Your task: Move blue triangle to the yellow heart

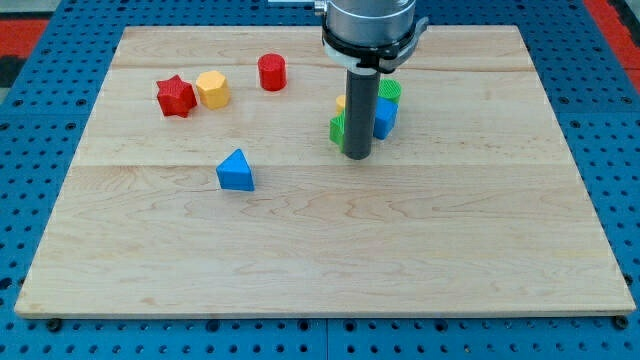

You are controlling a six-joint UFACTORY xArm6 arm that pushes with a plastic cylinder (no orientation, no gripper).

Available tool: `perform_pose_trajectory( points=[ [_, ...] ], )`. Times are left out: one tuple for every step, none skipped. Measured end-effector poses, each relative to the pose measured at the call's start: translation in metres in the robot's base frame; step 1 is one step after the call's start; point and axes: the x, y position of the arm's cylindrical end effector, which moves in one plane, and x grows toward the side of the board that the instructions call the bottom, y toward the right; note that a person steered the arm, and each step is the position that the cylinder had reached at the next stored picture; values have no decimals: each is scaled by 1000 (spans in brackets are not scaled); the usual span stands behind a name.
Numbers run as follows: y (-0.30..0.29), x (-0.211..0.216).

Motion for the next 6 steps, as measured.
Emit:
perform_pose_trajectory(
  points=[
    [0, -1],
    [5, -1],
    [9, 5],
    [-2, 52],
    [-61, 71],
    [-123, 71]
  ],
)
